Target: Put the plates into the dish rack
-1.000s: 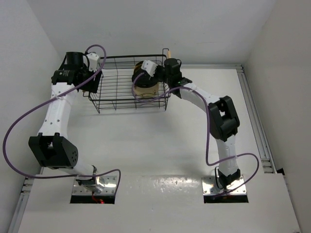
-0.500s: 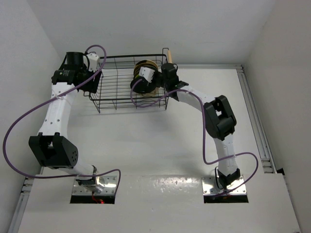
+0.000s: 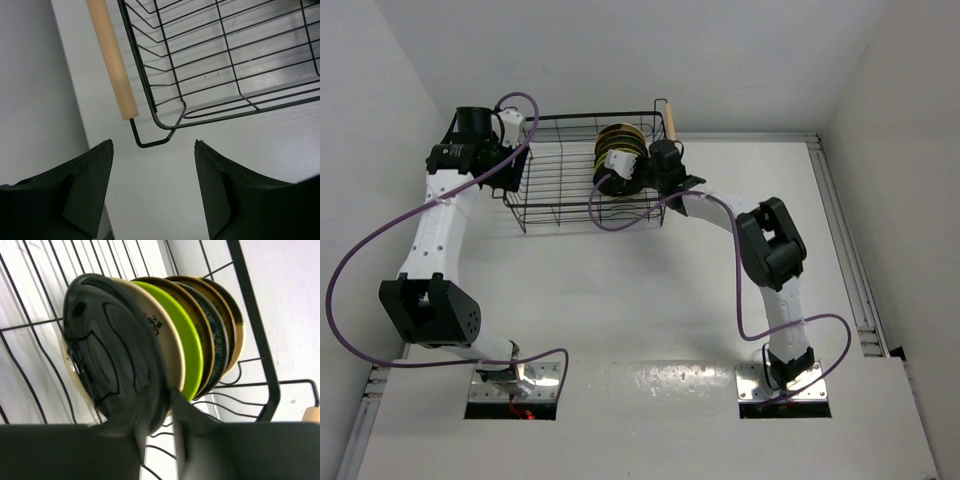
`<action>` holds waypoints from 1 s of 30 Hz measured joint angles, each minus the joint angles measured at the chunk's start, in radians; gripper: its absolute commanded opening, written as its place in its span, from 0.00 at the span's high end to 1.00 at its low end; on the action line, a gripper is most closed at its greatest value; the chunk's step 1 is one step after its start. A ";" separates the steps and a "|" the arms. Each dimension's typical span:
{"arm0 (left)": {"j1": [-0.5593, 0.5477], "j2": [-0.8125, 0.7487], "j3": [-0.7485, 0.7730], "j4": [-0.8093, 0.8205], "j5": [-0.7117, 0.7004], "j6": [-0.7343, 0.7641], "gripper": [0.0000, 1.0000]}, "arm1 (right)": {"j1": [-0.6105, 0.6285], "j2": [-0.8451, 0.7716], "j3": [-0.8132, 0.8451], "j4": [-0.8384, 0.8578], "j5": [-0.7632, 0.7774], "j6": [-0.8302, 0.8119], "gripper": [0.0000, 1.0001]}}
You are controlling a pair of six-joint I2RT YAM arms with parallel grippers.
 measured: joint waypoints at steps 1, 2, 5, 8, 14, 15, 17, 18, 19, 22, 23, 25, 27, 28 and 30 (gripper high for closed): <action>0.000 0.000 0.000 0.000 0.000 0.000 0.29 | 0.002 0.000 -0.006 0.005 0.006 -0.002 0.69; 0.000 0.000 0.000 0.000 0.000 0.000 0.29 | 0.005 -0.001 -0.012 0.008 0.010 -0.004 0.66; 0.000 0.000 0.000 0.000 0.000 0.000 0.29 | 0.013 -0.006 -0.021 0.015 0.018 0.003 0.45; -0.002 0.000 0.000 0.001 0.000 0.000 0.29 | 0.019 -0.035 -0.042 0.029 0.024 0.043 0.33; -0.002 0.000 0.000 0.020 -0.025 0.007 0.27 | 0.016 -0.156 -0.051 0.054 0.065 0.270 0.30; -0.001 0.005 0.005 0.023 -0.033 0.008 0.27 | 0.011 -0.183 -0.045 0.039 0.076 0.335 0.30; 0.008 0.034 0.040 0.024 -0.038 0.003 0.27 | -0.009 -0.228 -0.015 -0.003 0.106 0.461 0.30; 0.019 0.055 0.064 0.024 -0.032 -0.003 0.27 | -0.023 -0.243 0.005 -0.028 0.124 0.526 0.30; 0.035 0.088 0.098 0.026 -0.024 -0.010 0.29 | -0.042 -0.258 0.029 -0.060 0.155 0.599 0.30; 0.100 0.188 0.177 0.051 -0.005 -0.039 0.32 | -0.104 -0.270 0.097 -0.161 0.223 0.779 0.30; 0.115 0.217 0.193 0.055 -0.002 -0.045 0.33 | -0.124 -0.268 0.114 -0.197 0.240 0.837 0.30; 0.145 0.275 0.219 0.061 0.005 -0.057 0.33 | -0.164 -0.258 0.134 -0.256 0.250 0.932 0.31; 0.157 0.320 0.232 0.065 0.028 -0.066 0.34 | -0.193 -0.241 0.135 -0.290 0.246 1.018 0.32; 0.158 0.330 0.240 0.079 0.055 -0.070 0.34 | -0.203 -0.228 0.130 -0.303 0.237 1.062 0.32; 0.155 0.337 0.242 0.092 0.098 -0.075 0.39 | -0.209 -0.206 0.109 -0.311 0.218 1.130 0.37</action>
